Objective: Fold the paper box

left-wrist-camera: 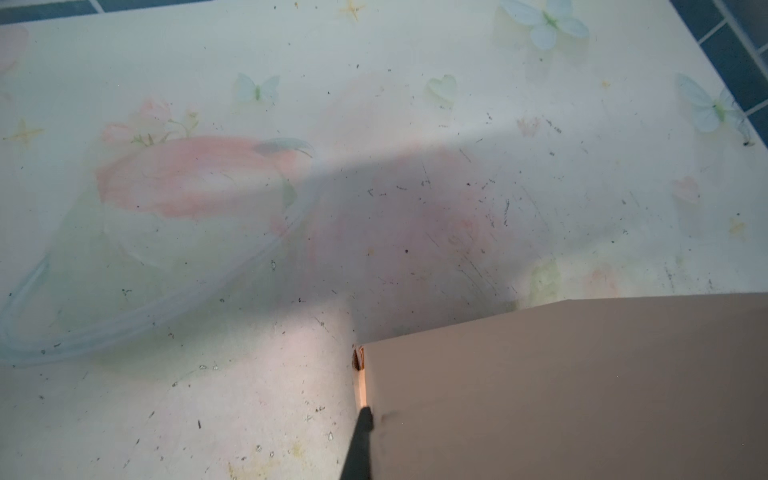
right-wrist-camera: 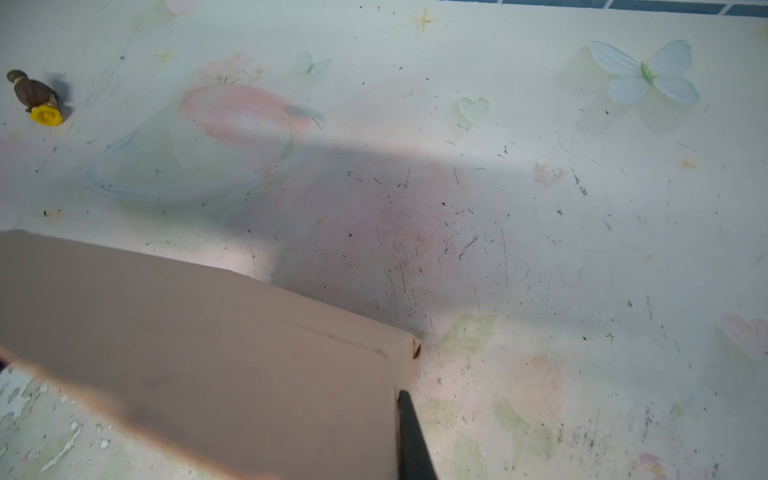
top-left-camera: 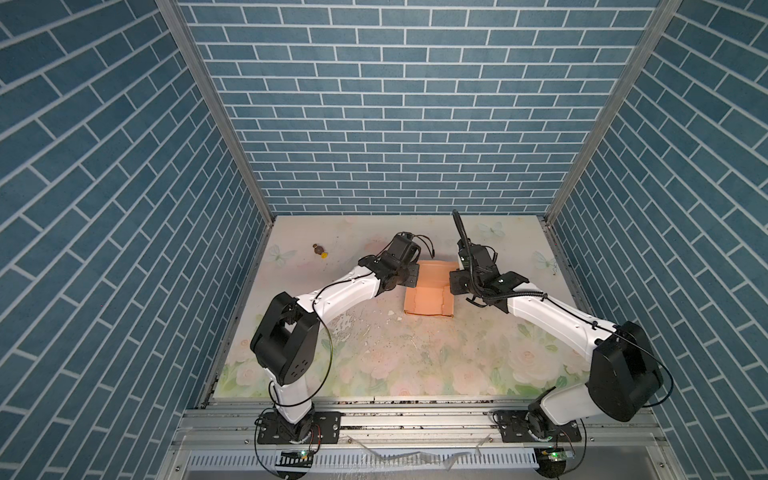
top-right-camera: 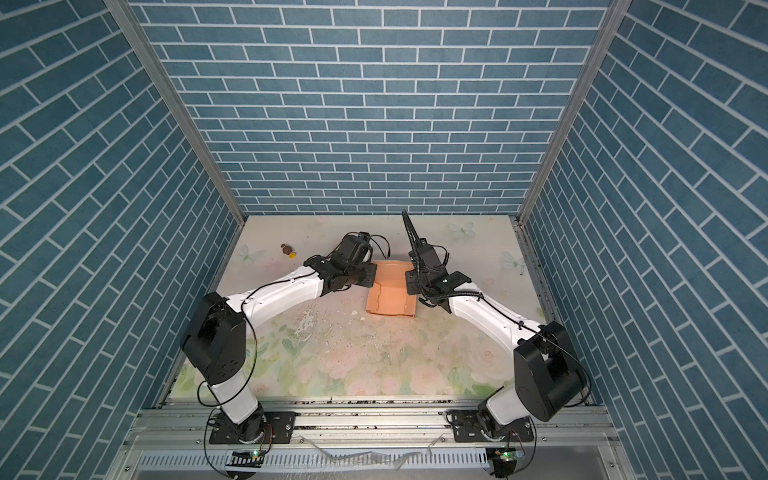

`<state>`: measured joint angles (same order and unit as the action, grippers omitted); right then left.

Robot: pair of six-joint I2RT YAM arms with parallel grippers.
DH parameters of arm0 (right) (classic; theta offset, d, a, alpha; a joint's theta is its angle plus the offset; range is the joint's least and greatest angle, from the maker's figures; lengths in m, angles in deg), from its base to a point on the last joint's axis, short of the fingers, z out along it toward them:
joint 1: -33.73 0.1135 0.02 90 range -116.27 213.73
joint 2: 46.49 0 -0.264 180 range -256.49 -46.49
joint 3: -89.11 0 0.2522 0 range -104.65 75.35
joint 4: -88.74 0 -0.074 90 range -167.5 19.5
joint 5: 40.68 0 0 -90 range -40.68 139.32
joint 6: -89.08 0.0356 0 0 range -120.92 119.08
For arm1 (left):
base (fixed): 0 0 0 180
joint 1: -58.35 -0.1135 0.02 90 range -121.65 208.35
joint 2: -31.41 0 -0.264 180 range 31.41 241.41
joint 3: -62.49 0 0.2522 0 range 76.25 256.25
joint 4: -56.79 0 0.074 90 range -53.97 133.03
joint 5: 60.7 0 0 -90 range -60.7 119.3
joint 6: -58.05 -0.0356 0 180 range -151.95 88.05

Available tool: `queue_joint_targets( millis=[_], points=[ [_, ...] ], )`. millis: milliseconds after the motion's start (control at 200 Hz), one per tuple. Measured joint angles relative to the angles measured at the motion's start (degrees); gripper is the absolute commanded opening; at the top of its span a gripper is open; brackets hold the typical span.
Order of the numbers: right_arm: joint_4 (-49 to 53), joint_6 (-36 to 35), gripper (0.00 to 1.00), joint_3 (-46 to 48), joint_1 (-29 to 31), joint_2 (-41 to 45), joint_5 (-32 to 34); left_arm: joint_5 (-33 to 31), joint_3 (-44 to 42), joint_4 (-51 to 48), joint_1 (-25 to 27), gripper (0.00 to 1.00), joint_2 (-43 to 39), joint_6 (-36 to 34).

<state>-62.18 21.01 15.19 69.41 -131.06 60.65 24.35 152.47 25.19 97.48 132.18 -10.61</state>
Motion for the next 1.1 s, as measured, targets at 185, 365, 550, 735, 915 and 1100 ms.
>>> queue_joint_targets(
  millis=[185, 365, 550, 735, 915, 1100],
  points=[
    [-4.50, 2.23, 0.00, 1.92, 0.44, 0.00, 1.25, -3.54, -5.40, 6.51, 1.29, 0.00, -2.23, 0.35],
    [-8.83, 3.45, 0.00, 4.72, 1.27, 0.02, 2.47, -6.95, -10.56, 12.55, 2.45, 0.00, -4.02, 0.31],
    [-13.79, 4.04, 0.00, 7.78, 1.95, 0.07, 4.02, -9.97, -13.35, 17.00, 3.65, 0.00, -4.35, 0.28],
    [-18.21, 4.83, 0.00, 10.14, 2.27, 0.09, 5.14, -13.03, -15.80, 21.31, 5.01, 0.00, -4.35, 0.28],
    [-23.63, 4.81, 0.00, 13.35, 2.60, 0.17, 5.51, -15.63, -19.10, 26.69, 5.97, 0.00, -4.35, 0.17],
    [-29.57, 4.76, 0.00, 15.39, 3.02, -0.55, 5.92, -17.33, -22.43, 32.65, 6.27, 0.00, -4.35, 0.09]
  ],
)
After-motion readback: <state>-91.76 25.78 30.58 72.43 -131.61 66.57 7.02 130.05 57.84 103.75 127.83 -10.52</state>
